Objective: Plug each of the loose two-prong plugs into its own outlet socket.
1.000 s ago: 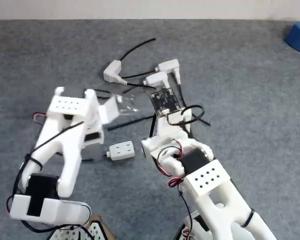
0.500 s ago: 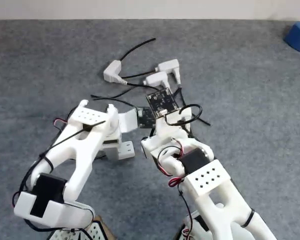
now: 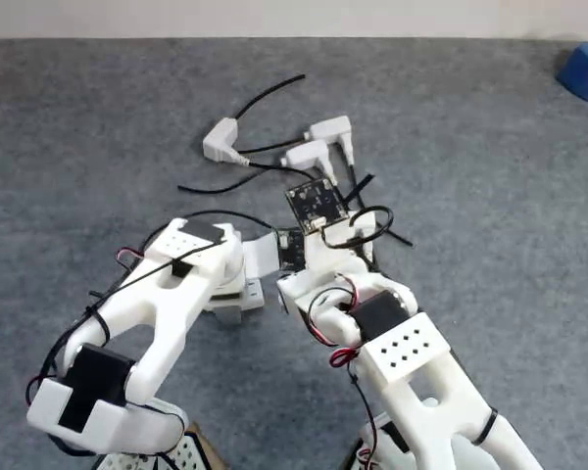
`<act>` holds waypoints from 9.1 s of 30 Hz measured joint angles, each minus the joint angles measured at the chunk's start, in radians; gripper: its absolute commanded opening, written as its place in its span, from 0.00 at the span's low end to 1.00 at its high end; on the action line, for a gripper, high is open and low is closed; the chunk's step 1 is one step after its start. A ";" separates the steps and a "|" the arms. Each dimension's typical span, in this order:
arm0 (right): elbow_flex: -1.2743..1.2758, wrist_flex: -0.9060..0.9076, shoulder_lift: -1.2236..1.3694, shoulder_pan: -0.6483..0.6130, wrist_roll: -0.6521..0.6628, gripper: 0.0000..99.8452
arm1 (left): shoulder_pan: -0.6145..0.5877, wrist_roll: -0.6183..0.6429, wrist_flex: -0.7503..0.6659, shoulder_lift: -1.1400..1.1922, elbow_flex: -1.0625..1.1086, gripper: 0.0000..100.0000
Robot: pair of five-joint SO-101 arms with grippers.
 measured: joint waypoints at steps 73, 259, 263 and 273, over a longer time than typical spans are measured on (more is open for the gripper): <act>0.055 0.080 -0.014 0.545 -0.046 0.01 | 0.258 0.381 0.164 -0.516 0.249 0.16; -0.918 0.164 0.620 0.186 -0.209 0.01 | -0.187 0.934 0.313 -0.632 -0.189 0.54; -0.930 0.229 0.578 0.133 -0.219 0.01 | -0.184 0.934 0.233 -0.644 -0.140 0.54; -0.931 0.485 0.341 0.028 -0.226 0.01 | -0.178 0.934 0.086 -0.516 -0.087 0.54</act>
